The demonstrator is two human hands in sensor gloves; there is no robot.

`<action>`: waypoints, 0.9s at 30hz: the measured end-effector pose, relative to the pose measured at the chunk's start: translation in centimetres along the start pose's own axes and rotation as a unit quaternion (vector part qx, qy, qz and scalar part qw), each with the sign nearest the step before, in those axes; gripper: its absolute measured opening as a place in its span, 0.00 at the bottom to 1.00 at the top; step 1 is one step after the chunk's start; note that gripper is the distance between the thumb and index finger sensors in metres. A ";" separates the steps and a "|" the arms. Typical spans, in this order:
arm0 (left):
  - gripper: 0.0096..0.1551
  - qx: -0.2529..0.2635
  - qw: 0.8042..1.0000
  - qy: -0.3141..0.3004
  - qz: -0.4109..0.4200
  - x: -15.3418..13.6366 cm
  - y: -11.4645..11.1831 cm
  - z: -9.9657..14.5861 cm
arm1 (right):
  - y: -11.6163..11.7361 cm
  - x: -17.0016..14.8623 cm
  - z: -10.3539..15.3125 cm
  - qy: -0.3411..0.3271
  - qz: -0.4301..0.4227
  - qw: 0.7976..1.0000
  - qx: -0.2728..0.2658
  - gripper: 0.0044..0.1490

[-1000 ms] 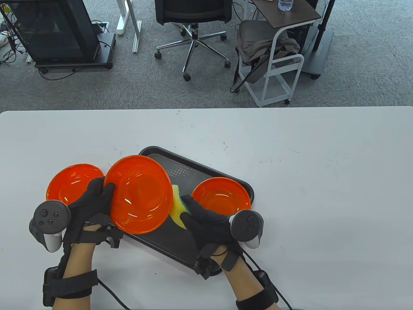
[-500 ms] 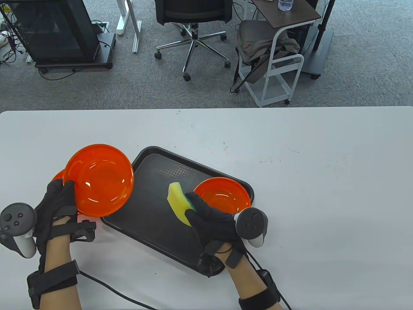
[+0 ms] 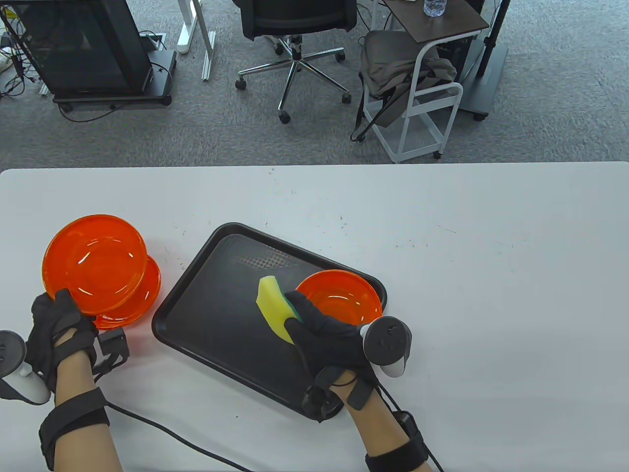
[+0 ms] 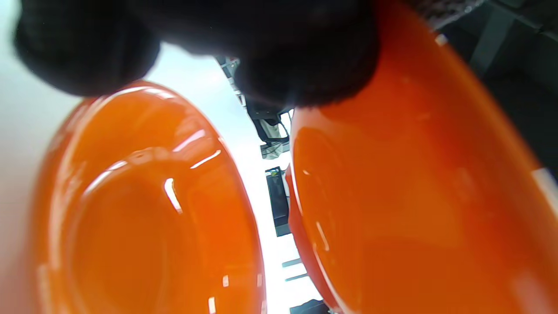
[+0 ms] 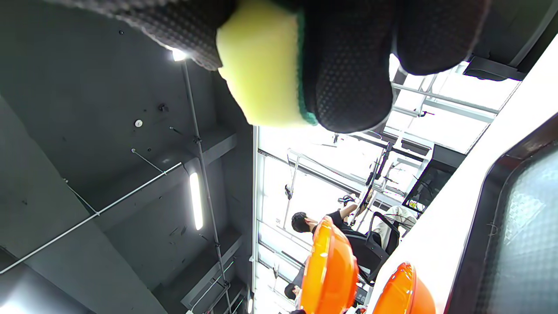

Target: Wipe bowl with sponge

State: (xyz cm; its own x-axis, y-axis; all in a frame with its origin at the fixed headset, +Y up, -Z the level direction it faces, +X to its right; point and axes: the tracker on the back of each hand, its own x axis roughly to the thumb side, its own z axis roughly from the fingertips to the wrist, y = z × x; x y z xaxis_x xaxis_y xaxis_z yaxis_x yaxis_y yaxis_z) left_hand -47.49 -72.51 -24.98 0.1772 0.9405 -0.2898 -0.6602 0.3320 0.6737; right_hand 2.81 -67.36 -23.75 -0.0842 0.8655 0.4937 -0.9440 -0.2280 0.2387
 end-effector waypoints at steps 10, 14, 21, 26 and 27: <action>0.36 -0.007 0.998 0.050 -0.043 -2.8 -1.3 -0.5 | -0.4 0.1 0.1 -0.004 0.001 1.000 -0.006 0.33; 0.37 -0.005 0.997 0.050 -0.061 -2.9 -1.3 -0.5 | -0.4 0.2 0.1 -0.004 -0.001 1.000 -0.006 0.33; 0.37 -0.005 0.996 0.053 -0.076 -3.0 -1.3 -0.5 | -0.3 0.2 0.1 -0.006 -0.004 1.000 -0.004 0.33; 0.37 0.009 0.994 0.061 -0.095 -3.2 -1.2 -0.4 | -0.4 0.3 0.1 -0.006 -0.006 1.000 -0.007 0.33; 0.38 0.009 0.993 0.063 -0.095 -3.2 -1.1 -0.3 | -0.4 0.3 0.1 -0.005 -0.006 1.000 -0.005 0.33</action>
State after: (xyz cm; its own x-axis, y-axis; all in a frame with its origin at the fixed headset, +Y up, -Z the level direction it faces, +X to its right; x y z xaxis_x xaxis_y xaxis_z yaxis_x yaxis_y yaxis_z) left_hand -47.55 -75.97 -25.03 0.2038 0.8447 -0.4950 -0.6102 0.5050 0.6105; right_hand 3.21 -67.09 -23.61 -0.0693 0.8635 0.4995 -0.9483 -0.2126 0.2358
